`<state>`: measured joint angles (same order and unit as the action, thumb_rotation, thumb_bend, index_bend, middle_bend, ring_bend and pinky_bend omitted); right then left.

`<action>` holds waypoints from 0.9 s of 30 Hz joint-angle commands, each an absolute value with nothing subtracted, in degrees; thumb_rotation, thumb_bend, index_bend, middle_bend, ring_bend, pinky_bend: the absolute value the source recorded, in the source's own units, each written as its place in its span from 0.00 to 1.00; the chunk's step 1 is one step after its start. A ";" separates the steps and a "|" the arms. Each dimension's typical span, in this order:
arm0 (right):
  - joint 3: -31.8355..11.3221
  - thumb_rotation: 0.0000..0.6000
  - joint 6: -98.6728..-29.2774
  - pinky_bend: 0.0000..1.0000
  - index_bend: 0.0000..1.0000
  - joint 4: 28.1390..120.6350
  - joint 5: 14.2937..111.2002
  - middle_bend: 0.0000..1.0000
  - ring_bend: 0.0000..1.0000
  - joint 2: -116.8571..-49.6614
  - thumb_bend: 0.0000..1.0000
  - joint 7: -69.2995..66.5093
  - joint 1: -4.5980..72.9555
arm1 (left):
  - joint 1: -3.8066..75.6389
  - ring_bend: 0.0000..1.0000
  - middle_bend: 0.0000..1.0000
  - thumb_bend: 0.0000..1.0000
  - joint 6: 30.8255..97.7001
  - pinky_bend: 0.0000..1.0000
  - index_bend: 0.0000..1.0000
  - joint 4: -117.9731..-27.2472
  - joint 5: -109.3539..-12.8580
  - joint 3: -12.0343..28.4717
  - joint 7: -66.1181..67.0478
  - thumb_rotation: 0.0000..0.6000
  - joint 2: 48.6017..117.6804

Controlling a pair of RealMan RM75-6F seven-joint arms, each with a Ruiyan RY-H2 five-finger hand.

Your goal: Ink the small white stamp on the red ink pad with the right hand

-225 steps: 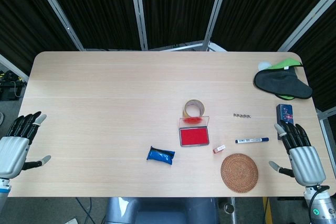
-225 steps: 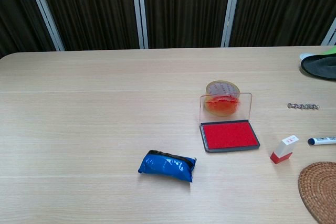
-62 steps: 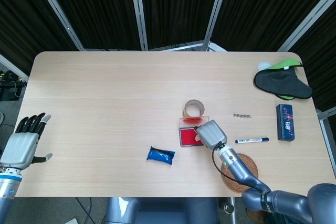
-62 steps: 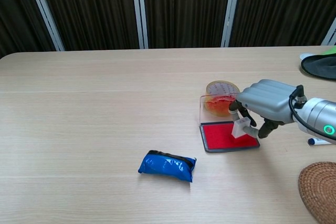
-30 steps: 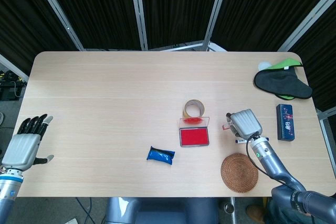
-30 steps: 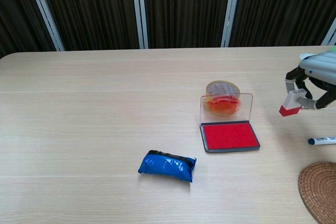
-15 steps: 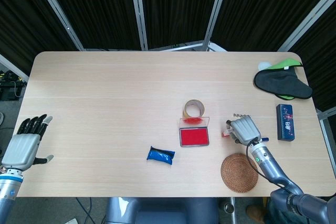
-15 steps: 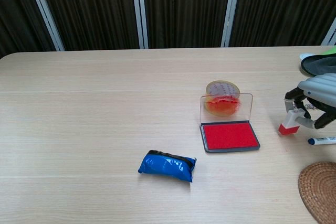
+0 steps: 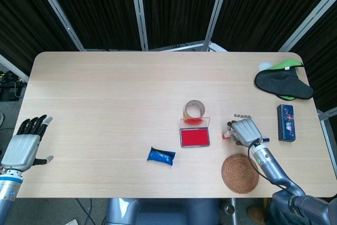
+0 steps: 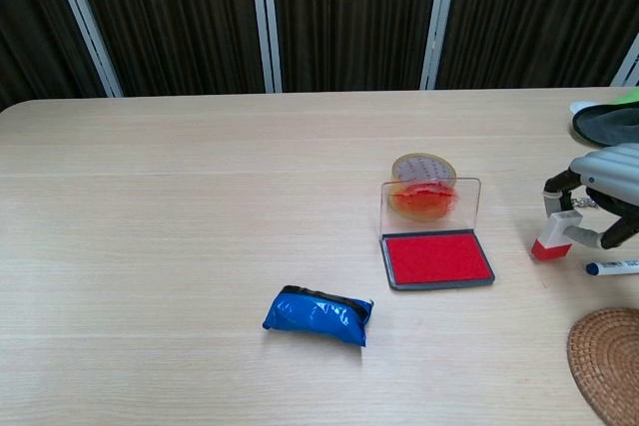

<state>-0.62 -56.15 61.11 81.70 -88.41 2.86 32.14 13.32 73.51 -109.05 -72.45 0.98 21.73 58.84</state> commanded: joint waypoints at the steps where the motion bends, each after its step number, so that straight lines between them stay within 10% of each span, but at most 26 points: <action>1: -0.59 1.00 -56.20 0.99 0.49 61.11 81.95 0.48 0.80 -88.28 0.38 2.64 32.05 | 13.30 0.00 0.00 0.00 73.55 0.00 0.00 -109.09 -72.46 0.95 21.78 1.00 58.88; 27: -0.17 1.00 -57.45 0.99 0.40 60.11 83.85 0.43 0.79 -88.61 0.26 -0.66 30.65 | 13.30 0.00 0.00 0.00 73.72 0.00 0.00 -109.07 -72.43 0.81 22.26 1.00 59.16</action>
<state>-0.15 -57.41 60.13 83.81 -88.62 -0.61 30.69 13.30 73.71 -109.07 -72.44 0.81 22.26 59.16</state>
